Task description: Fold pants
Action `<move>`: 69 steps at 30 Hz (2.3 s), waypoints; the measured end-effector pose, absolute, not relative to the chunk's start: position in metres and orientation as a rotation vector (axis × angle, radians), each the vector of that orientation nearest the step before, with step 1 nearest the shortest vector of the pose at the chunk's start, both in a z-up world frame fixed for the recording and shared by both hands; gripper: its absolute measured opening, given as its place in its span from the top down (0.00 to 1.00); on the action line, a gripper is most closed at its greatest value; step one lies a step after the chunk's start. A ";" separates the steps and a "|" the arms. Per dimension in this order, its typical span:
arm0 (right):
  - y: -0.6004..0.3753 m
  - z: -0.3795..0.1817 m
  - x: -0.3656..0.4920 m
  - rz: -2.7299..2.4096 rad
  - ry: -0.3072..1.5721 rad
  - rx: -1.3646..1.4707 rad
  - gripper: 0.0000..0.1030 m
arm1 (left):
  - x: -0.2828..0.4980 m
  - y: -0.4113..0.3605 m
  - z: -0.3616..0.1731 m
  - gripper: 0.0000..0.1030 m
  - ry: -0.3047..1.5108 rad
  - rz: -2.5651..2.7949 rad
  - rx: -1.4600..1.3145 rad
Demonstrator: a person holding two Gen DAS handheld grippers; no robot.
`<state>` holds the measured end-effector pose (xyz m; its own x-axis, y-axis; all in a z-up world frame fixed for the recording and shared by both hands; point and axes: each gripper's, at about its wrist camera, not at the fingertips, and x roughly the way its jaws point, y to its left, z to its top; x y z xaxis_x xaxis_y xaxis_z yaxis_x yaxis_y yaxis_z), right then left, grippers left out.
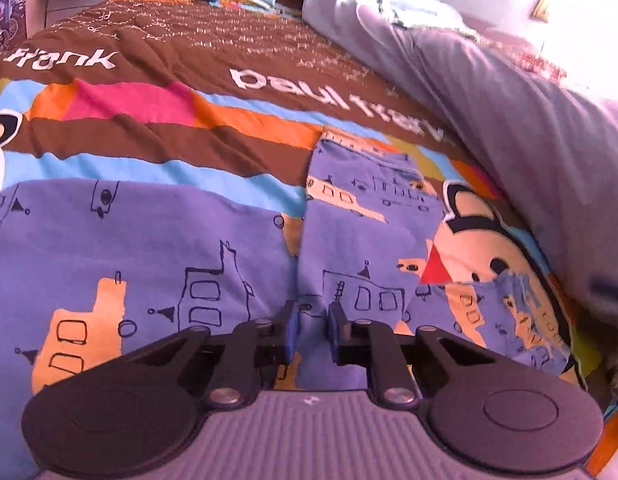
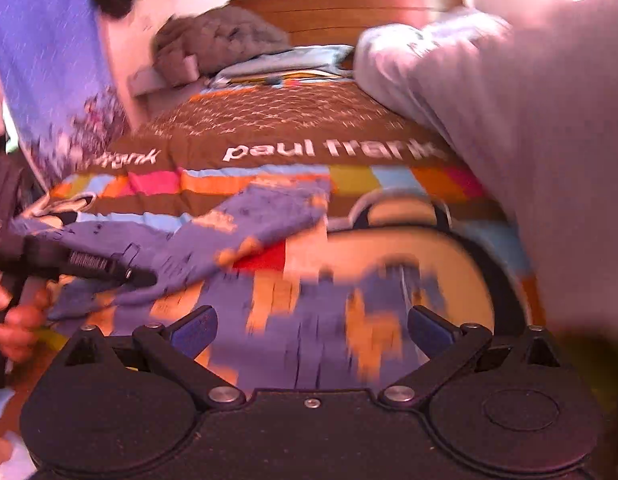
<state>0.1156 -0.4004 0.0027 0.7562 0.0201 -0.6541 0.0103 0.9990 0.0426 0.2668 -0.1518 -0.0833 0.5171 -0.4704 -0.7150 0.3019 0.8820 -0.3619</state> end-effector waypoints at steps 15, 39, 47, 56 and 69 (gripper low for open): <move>-0.301 -0.007 0.401 0.156 1.025 0.060 0.27 | 0.283 -0.116 -0.108 0.82 0.890 -0.531 -0.491; -0.392 0.047 0.283 -0.052 0.787 0.332 1.00 | 0.225 -0.206 -0.029 0.99 0.618 -0.540 0.265; -0.426 0.025 0.247 -0.040 0.856 0.373 0.81 | 0.212 -0.215 -0.052 0.99 0.704 -0.543 0.305; -0.340 -0.023 0.349 0.041 1.068 0.195 0.57 | 0.228 -0.161 -0.091 0.99 0.809 -0.525 -0.155; -0.292 -0.047 0.390 -0.087 1.133 0.027 0.99 | 0.231 -0.146 -0.077 0.99 0.813 -0.507 -0.239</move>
